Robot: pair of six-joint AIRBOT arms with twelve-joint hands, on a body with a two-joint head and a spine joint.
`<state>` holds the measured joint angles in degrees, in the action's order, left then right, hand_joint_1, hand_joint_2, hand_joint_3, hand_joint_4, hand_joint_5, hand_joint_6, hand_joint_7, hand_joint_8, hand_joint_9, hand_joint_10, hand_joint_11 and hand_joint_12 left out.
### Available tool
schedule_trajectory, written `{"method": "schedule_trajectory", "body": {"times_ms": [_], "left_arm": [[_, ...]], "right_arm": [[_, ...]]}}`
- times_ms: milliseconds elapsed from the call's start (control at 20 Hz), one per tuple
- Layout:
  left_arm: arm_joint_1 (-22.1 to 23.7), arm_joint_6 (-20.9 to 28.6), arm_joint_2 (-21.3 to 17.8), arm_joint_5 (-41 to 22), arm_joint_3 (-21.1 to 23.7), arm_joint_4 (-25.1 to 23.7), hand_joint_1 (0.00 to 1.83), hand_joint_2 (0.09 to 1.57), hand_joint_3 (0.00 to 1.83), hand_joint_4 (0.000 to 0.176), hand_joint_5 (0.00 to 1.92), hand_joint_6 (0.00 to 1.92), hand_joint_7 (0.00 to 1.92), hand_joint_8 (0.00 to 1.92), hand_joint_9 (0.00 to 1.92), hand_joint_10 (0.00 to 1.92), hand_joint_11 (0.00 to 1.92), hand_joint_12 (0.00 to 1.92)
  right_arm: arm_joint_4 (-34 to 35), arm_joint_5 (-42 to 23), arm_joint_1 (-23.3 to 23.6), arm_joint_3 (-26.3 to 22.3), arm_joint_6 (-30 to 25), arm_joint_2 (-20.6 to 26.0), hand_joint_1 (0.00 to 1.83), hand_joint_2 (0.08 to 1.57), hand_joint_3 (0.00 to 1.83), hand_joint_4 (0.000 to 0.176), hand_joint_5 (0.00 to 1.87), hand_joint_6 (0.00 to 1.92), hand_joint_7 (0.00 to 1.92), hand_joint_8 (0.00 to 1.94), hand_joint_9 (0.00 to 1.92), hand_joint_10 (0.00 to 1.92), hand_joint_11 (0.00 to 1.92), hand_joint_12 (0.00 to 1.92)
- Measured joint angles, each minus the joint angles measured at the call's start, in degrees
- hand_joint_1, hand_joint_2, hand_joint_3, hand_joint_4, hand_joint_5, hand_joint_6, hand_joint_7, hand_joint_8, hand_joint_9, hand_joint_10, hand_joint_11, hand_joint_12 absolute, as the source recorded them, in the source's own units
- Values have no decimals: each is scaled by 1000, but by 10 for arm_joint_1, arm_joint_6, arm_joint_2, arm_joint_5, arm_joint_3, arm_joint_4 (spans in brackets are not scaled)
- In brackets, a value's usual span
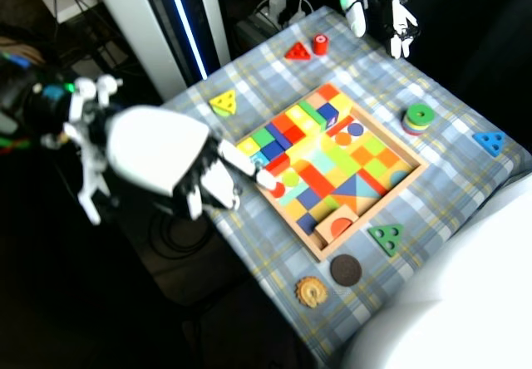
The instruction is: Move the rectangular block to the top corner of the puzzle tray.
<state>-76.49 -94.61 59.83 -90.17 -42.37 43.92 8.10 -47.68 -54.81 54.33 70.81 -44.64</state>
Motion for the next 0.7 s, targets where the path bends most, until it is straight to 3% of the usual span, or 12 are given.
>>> {"method": "schedule_trajectory", "body": {"times_ms": [100, 150, 300, 350, 400, 450, 550, 600, 700], "left_arm": [[0, 0, 0, 0, 0, 0, 451, 1263, 1, 56, 570, 0, 559, 2, 413, 11, 0, 1174], [0, 0, 0, 0, 0, 1, 427, 1272, 4, 52, 563, 0, 555, 0, 409, 9, 0, 1189], [0, 0, 0, 0, 0, 0, 432, 1290, 1, 52, 535, 0, 543, 0, 394, 2, 0, 1119], [0, 0, 0, 0, 0, 1, 450, 1300, 2, 56, 524, 0, 537, 0, 383, 1, 0, 1084], [0, 0, 0, 1, 0, 4, 445, 1297, 0, 47, 532, 4, 538, 1, 389, 4, 0, 1078], [0, 0, 0, 1, 0, 5, 483, 1291, 0, 38, 541, 7, 541, 2, 392, 6, 0, 1075], [0, 0, 0, 1, 0, 3, 473, 1288, 0, 45, 551, 7, 553, 5, 407, 11, 0, 1090], [0, 0, 0, 1, 0, 5, 469, 1289, 0, 49, 544, 3, 547, 2, 401, 8, 0, 1109], [0, 0, 0, 1, 0, 6, 513, 1284, 0, 40, 553, 4, 547, 1, 398, 6, 0, 1177]], "right_arm": [[51, -58, -55, -10, 0, 0, 0, 1077, 1, 52, 230, 1, 189, 2, 139, 1, 0, 546], [77, -86, -82, -19, 0, 1, 0, 1101, 4, 30, 234, 1, 197, 2, 153, 5, 0, 603], [138, -212, -180, -55, 0, 3, 0, 1119, 7, 35, 212, 0, 175, 1, 135, 3, 0, 518], [148, -235, -196, -61, 0, 2, 0, 1141, 9, 19, 233, 4, 206, 7, 164, 10, 0, 609], [164, -258, -209, -69, 0, -2, 0, 1140, 5, 11, 233, 2, 205, 2, 150, 8, 0, 499], [180, -279, -213, -72, 0, -9, 0, 1136, 1, 31, 215, 0, 185, 1, 130, 2, 0, 454], [201, -314, -223, -76, 2, -24, 0, 1159, 5, 0, 225, 2, 204, 3, 146, 4, 0, 571], [204, -326, -226, -82, 3, -29, 0, 1172, 10, 0, 226, 2, 207, 3, 144, 3, 0, 580], [214, -339, -234, -92, 7, -38, 0, 1175, 0, 0, 220, 2, 195, 0, 131, 8, 0, 517]]}}
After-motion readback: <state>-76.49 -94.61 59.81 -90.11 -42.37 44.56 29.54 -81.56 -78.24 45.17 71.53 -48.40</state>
